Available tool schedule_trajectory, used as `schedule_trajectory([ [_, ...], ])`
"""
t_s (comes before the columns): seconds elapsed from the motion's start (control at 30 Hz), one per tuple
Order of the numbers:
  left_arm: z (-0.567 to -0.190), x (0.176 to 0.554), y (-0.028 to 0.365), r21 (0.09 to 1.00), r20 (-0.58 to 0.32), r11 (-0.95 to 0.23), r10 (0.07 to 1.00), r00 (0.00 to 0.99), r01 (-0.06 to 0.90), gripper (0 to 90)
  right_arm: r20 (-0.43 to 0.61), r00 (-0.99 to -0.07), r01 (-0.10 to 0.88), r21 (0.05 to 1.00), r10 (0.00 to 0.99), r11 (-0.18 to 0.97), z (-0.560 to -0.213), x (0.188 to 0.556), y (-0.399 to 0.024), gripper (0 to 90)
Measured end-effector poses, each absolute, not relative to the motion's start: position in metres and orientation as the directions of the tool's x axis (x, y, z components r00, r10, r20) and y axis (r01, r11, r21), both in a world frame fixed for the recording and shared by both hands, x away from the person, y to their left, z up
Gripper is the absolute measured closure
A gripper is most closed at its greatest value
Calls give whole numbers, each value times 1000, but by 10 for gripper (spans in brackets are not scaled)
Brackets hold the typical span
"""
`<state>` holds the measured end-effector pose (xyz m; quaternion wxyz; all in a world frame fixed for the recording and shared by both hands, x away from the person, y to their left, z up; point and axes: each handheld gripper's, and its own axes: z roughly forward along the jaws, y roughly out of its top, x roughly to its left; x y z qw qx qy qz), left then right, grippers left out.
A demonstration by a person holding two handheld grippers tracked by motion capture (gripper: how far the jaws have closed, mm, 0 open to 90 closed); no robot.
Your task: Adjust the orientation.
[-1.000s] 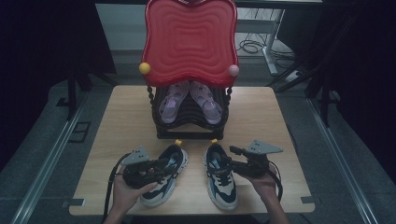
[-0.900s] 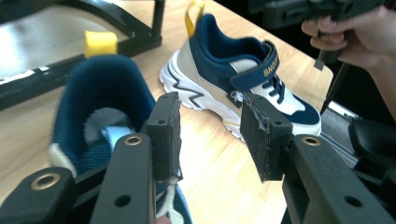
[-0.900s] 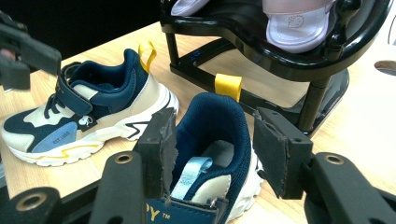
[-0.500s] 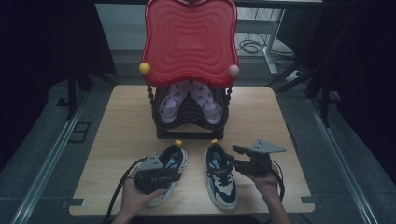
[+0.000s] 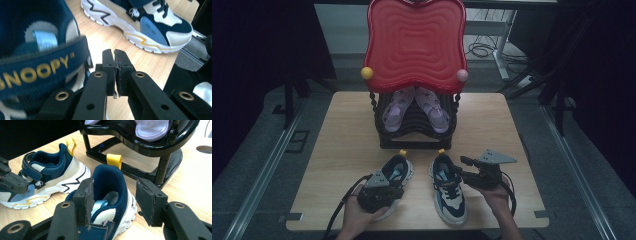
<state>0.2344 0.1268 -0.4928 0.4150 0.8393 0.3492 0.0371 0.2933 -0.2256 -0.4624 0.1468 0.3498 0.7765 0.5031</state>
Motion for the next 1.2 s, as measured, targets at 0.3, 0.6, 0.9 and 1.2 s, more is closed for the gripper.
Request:
schedule_trajectory([
  [0.3, -505, 225, 142, 713, -260, -383, 634, 728, 588, 892, 125, -707, 397, 884, 696, 245, -463, 293, -227, 491],
  [0.6, -506, 222, 158, 714, -272, -358, 650, 710, 601, 891, 126, -702, 403, 882, 701, 245, -464, 294, -229, 490],
  [0.9, -506, 224, 181, 711, -281, -325, 681, 676, 623, 884, 124, -697, 402, 884, 707, 241, -463, 294, -231, 490],
  [1.2, -507, 231, 196, 710, -279, -302, 709, 648, 636, 885, 131, -684, 408, 884, 717, 228, -463, 294, -234, 491],
])
